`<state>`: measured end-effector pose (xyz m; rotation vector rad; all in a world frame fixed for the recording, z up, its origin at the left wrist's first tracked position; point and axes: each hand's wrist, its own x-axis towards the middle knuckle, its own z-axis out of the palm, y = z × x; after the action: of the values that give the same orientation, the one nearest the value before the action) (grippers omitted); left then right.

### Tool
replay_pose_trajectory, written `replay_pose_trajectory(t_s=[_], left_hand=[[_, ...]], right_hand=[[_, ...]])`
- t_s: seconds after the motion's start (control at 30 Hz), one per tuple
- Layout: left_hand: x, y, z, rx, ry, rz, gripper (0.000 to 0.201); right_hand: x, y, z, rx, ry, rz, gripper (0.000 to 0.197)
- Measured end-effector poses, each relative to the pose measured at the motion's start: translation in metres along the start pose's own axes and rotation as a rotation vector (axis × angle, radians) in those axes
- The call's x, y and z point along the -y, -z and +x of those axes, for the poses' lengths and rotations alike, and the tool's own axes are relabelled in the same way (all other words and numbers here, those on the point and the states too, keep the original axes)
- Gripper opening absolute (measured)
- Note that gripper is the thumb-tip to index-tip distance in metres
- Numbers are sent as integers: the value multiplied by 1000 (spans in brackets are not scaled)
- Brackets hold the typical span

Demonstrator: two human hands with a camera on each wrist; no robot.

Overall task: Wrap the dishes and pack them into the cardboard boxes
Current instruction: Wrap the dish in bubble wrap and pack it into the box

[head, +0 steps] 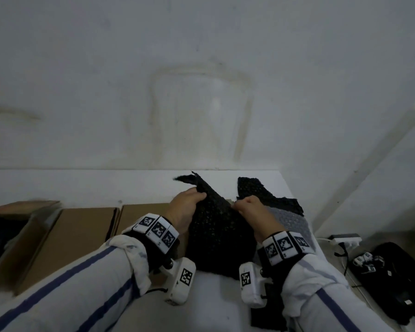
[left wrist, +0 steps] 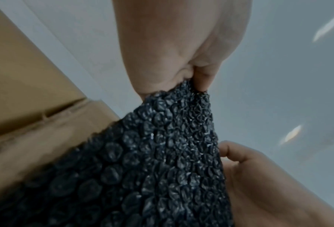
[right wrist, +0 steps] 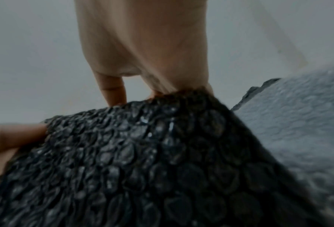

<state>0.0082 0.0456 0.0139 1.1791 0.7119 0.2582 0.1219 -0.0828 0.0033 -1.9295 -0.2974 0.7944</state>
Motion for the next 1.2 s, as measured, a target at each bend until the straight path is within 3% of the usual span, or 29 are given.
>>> replay_pose_trajectory(t_s=[0.1, 0.2, 0.33, 0.43, 0.53, 0.63, 0.73, 0.83, 0.9, 0.97, 1.1, 1.2], left_hand=[[-14, 34, -10, -61, -34, -19, 18], [-24, 78, -17, -195, -104, 89, 20], [-37, 145, -37, -442, -207, 417, 35], [-47, 199, -56, -552, -197, 474, 43], [-59, 251, -74, -617, -159, 411, 39], [-80, 294, -93, -651, -158, 91, 26], [-105, 335, -109, -652, -315, -134, 25], [-121, 376, -123, -714, -456, -110, 29], [-121, 399, -129, -765, -464, 25, 25], [-109, 421, -134, -757, -365, 238, 30], [-76, 451, -137, -393, -45, 950, 37], [-55, 458, -133, -177, 95, 1415, 37]], right_hand=[[18, -26, 2, 94, -42, 161, 19], [44, -54, -3, 115, 35, 240, 23], [74, -105, -11, 276, 186, 130, 39], [91, -155, -17, 359, 271, -82, 43], [106, -211, -27, 309, 429, -326, 25], [130, -266, -37, 193, 620, -528, 12], [159, -312, -54, 58, 845, -425, 10], [179, -350, -74, -1, 1071, -320, 7], [180, -372, -83, 55, 1166, -348, 8], [170, -391, -86, 211, 1167, -452, 8], [143, -417, -92, 617, 877, -861, 10], [129, -430, -96, 768, 810, -1086, 7]])
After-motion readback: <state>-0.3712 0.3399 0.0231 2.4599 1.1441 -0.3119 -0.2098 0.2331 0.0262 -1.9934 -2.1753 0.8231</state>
